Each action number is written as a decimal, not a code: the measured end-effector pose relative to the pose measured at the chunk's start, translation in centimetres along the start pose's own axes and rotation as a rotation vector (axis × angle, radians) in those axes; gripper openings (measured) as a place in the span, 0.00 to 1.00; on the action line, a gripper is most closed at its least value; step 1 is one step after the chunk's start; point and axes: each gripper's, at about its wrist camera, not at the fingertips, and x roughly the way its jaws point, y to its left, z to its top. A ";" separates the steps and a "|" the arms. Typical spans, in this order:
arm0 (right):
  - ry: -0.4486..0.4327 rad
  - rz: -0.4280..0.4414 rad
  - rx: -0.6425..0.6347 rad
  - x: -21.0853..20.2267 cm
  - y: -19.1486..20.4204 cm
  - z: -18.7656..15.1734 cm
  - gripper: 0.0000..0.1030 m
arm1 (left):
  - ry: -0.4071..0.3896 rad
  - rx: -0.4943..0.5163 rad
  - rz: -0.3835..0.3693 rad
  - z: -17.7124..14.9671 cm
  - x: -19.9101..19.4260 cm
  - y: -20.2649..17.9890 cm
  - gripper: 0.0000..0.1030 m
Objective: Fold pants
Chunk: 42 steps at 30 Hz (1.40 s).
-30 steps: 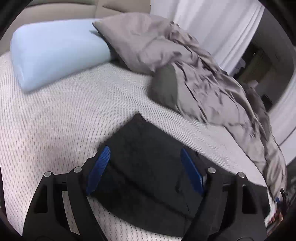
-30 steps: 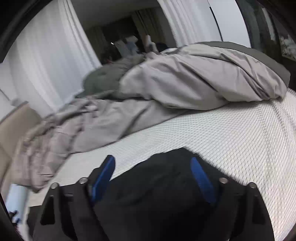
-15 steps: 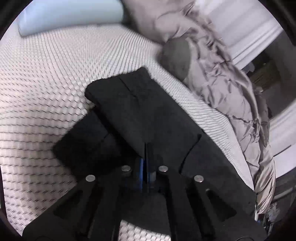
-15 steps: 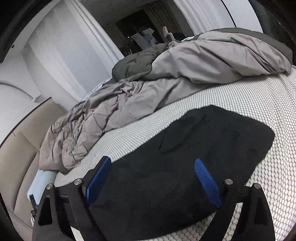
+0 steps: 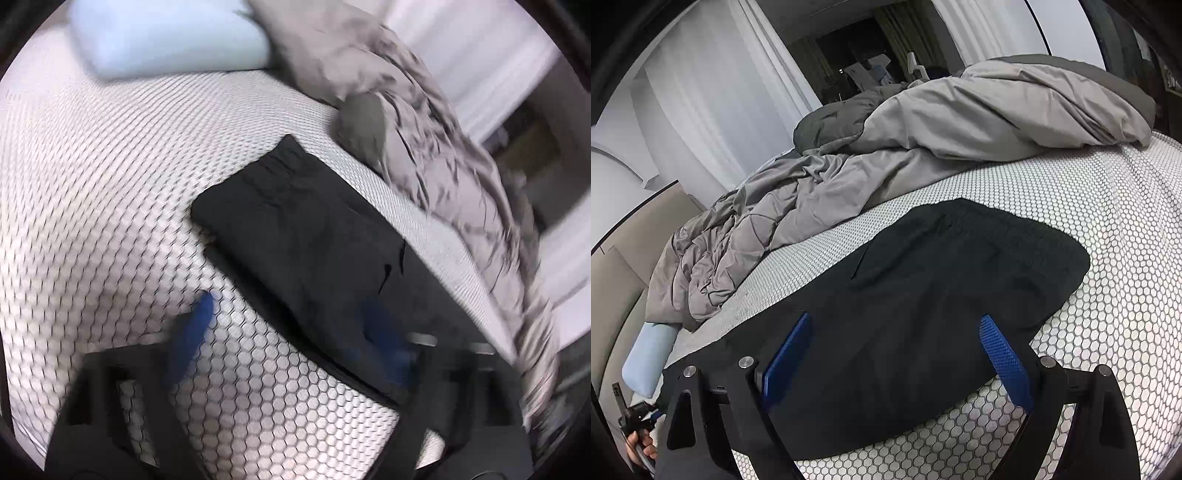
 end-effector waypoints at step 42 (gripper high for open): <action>0.042 -0.099 0.344 -5.3 -12.9 -4.2 0.18 | 0.046 0.106 0.089 0.7 0.5 1.1 0.10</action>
